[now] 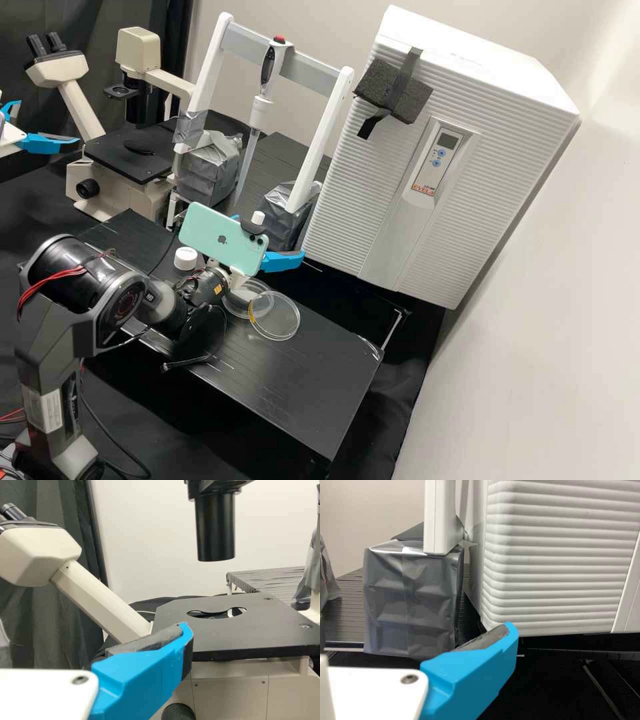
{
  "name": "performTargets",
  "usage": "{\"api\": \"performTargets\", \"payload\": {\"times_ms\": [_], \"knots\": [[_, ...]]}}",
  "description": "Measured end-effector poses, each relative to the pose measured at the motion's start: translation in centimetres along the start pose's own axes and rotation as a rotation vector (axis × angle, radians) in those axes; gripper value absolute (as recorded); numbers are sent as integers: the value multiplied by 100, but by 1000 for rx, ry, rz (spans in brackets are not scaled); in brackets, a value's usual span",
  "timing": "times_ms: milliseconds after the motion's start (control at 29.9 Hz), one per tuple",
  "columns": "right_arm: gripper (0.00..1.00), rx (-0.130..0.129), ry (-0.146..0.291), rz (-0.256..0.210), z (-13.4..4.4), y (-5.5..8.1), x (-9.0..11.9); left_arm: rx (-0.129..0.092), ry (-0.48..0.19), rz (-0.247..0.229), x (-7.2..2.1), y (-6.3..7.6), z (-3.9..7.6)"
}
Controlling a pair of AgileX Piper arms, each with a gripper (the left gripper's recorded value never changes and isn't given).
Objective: Close the bottle
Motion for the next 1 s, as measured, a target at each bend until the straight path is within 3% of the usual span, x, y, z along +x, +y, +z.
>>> {"api": "performTargets", "payload": {"times_ms": [301,368,502,737,804,1004], "knots": [[100,0,0,0,0,0,0,2,-9,-2,0,-2,9],[100,0,0,0,0,0,0,-8,-37,-7,-4,-9,33],[100,0,0,0,0,0,0,-41,-118,1,-39,-24,102],[100,0,0,0,0,0,0,-67,-372,20,-214,-83,283],[100,0,0,0,0,0,0,-77,-422,2,-263,-117,312],[100,0,0,0,0,0,0,-65,-510,-88,-404,-260,365]]}}
